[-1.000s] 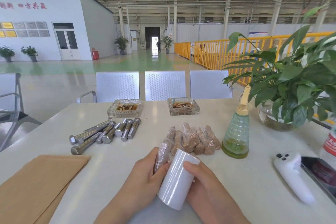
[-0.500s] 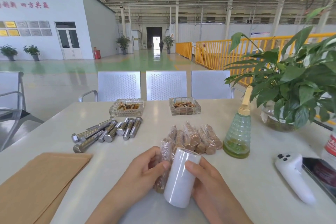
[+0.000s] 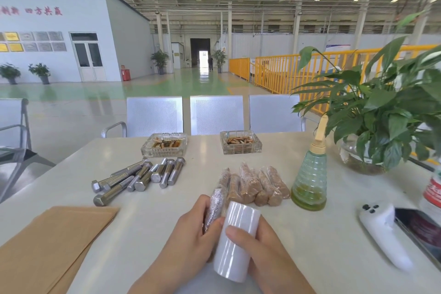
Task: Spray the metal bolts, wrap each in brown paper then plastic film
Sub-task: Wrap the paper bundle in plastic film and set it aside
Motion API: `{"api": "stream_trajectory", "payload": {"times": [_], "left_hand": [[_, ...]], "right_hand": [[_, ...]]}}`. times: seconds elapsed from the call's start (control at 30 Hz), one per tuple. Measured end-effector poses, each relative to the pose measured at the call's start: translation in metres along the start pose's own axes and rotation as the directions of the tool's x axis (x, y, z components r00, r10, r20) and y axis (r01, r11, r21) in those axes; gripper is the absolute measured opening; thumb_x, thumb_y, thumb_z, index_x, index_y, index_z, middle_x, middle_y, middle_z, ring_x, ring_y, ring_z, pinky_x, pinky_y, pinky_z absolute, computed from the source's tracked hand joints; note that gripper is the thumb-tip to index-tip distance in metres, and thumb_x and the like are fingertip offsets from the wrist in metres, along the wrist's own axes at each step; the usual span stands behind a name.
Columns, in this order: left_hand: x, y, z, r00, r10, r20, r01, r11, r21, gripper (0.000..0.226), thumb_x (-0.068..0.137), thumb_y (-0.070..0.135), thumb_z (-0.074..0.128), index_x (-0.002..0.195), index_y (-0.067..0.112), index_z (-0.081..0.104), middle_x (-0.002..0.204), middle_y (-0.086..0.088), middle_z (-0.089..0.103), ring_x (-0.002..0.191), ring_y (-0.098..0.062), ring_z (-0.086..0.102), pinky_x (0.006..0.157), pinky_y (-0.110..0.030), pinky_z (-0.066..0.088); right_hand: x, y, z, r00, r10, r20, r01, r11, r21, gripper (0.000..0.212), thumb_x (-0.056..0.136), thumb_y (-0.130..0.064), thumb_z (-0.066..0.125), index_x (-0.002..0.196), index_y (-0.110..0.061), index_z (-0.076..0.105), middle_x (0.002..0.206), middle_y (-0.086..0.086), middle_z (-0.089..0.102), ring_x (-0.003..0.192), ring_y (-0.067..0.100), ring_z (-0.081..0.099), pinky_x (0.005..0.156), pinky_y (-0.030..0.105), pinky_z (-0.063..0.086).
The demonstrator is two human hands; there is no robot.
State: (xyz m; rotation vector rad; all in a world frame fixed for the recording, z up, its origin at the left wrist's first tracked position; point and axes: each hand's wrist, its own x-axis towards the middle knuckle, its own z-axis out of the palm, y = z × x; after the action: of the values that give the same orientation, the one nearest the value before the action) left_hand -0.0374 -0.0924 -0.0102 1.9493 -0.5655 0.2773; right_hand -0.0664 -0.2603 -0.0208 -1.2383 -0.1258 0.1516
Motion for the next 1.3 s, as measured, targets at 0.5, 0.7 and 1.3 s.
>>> {"api": "stream_trajectory", "payload": {"times": [0.5,0.7,1.3], "left_hand": [[0.003,0.001,0.002,0.982,-0.186,0.044,0.191,0.948,-0.255,0.021,0.105,0.038,0.051,0.112,0.026,0.066,0.082,0.006,0.067,0.074,-0.012,0.057,0.070,-0.029,0.047],[0.005,0.002,-0.010,0.996,-0.054,0.067,0.068,0.972,-0.227,0.030,0.093,0.031,0.064,0.105,0.004,0.064,0.088,-0.023,0.062,0.083,-0.018,0.052,0.074,-0.049,0.045],[0.009,0.024,0.003,0.886,-0.326,-0.329,0.326,0.944,-0.059,0.046,0.060,0.071,0.041,0.086,0.036,0.054,0.079,0.007,0.068,0.074,0.000,0.060,0.065,-0.020,0.044]], "right_hand": [[-0.002,0.006,0.001,0.969,-0.243,-0.044,0.221,0.933,-0.286,0.061,0.065,-0.027,0.086,0.122,-0.036,0.068,0.118,-0.001,0.076,0.110,0.016,0.071,0.088,0.031,0.056],[-0.009,0.000,0.001,0.967,-0.244,-0.072,0.203,0.912,-0.357,0.054,0.064,-0.033,0.084,0.114,-0.048,0.069,0.113,-0.004,0.077,0.105,0.013,0.072,0.084,0.028,0.056],[0.006,-0.008,0.076,0.712,-0.560,-0.423,0.172,0.724,-0.669,0.050,0.076,-0.019,0.084,0.119,-0.032,0.063,0.114,-0.012,0.066,0.110,0.019,0.060,0.090,0.024,0.042]]}}
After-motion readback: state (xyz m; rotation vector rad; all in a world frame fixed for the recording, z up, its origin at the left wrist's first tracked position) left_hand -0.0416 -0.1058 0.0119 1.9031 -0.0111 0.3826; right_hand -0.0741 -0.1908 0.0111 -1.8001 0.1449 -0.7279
